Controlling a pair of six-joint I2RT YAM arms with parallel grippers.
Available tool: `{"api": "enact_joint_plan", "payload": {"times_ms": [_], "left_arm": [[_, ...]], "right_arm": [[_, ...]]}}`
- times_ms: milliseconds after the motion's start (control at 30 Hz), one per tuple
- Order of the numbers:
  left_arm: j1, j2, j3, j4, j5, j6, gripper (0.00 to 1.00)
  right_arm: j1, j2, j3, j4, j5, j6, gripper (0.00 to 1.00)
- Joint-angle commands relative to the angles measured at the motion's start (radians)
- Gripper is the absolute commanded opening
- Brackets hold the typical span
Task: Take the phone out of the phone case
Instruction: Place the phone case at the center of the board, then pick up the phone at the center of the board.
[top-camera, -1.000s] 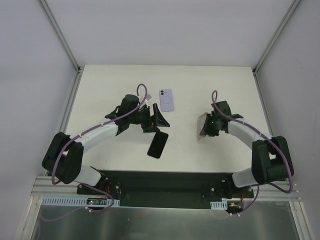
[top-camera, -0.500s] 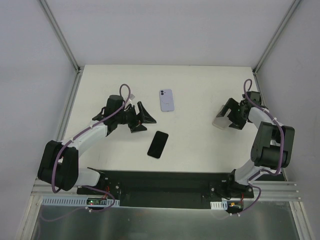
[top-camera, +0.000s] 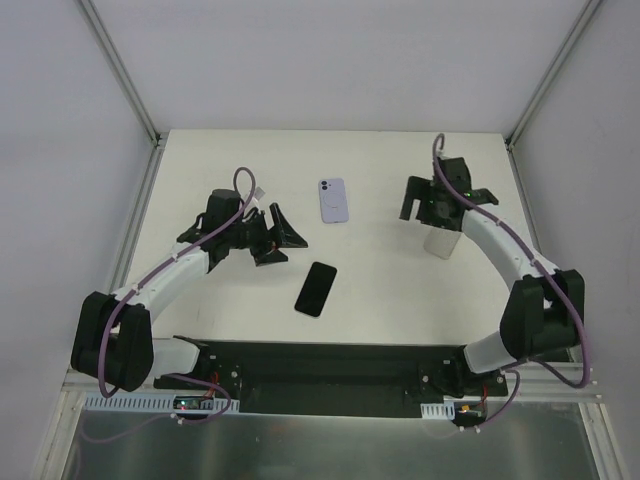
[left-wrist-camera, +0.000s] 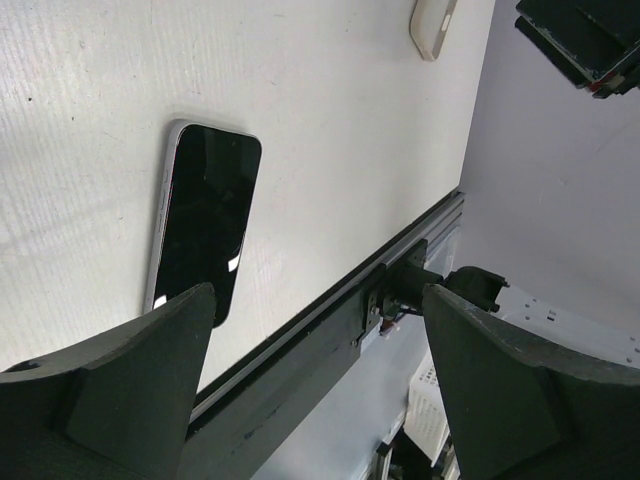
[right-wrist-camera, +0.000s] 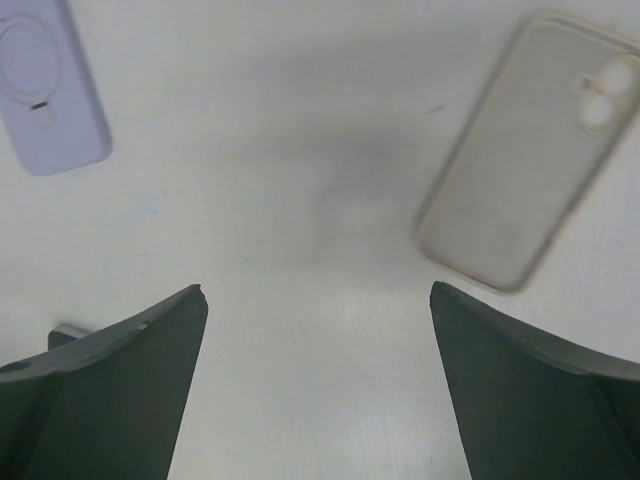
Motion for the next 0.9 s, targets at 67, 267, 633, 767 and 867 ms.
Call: {"api": "enact_joint_plan", "payload": {"times_ms": [67, 267, 633, 767, 867], "left_arm": [[0.005, -0.04, 0.0, -0.014, -0.024, 0.004, 0.83], [0.038, -0.127, -0.043, -0.052, -0.081, -0.003, 0.84], [0.087, -0.212, -0.045, -0.135, -0.076, 0.046, 0.84], [0.089, -0.221, -0.043, -0.144, -0.071, 0.062, 0.84], [0.089, -0.218, -0.039, -0.145, -0.07, 0.064, 0.84]], "right_arm": [[0.287, 0.232, 0.258, -0.091, 0.056, 0.011, 0.96], [0.414, 0.482, 0.496, -0.142, 0.067, 0.04, 0.96], [0.448, 0.801, 0.84, -0.212, 0.142, 0.07, 0.96], [0.454, 0.873, 0.909, -0.241, 0.136, 0.064, 0.96], [0.464, 0.919, 0.938, -0.258, 0.136, 0.06, 0.96]]}}
